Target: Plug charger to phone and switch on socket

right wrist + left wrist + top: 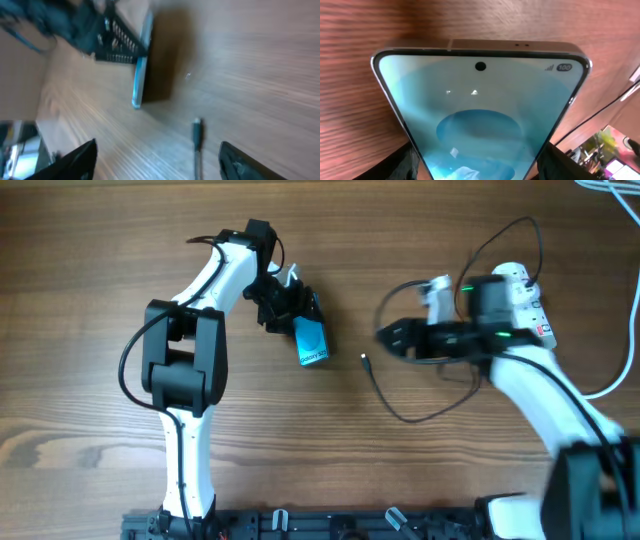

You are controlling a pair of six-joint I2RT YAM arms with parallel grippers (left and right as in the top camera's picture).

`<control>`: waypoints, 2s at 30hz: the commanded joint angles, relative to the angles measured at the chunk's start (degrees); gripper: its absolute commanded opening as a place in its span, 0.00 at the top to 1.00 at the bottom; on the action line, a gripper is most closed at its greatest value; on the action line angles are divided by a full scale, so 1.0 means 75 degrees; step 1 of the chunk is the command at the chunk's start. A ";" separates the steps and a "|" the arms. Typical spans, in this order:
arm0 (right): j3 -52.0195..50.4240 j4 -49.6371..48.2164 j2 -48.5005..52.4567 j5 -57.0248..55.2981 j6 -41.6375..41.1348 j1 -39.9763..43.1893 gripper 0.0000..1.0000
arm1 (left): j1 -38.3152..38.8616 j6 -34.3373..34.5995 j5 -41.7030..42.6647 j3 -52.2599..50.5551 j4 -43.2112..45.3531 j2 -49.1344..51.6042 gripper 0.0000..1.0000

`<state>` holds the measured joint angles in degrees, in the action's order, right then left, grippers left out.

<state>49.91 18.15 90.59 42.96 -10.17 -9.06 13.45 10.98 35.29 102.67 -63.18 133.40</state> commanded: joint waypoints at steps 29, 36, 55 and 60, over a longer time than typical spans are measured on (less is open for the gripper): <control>-0.0070 -0.3287 0.2681 -0.0924 -0.3261 -0.2162 0.51 | 0.0848 -0.0612 -0.1262 -0.0096 -0.0522 0.0213 0.38; -0.0070 -0.3276 0.2681 -0.0720 -0.3255 -0.2110 0.70 | 0.0848 -0.0612 -0.1259 -0.0096 -0.0522 0.0213 0.36; -0.0070 -0.4616 0.2681 -0.0752 -0.3273 -0.2116 0.85 | 0.0857 -0.0612 -0.1227 -0.0096 -0.0289 0.0213 0.09; -0.0070 -0.4590 0.2681 -0.1003 -0.3255 -0.2495 0.94 | 0.0854 -0.0612 -0.1227 -0.0096 -0.0280 0.0213 0.07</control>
<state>48.93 -15.79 109.78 37.01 -35.11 -25.61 19.49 7.97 29.65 103.15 -65.73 132.84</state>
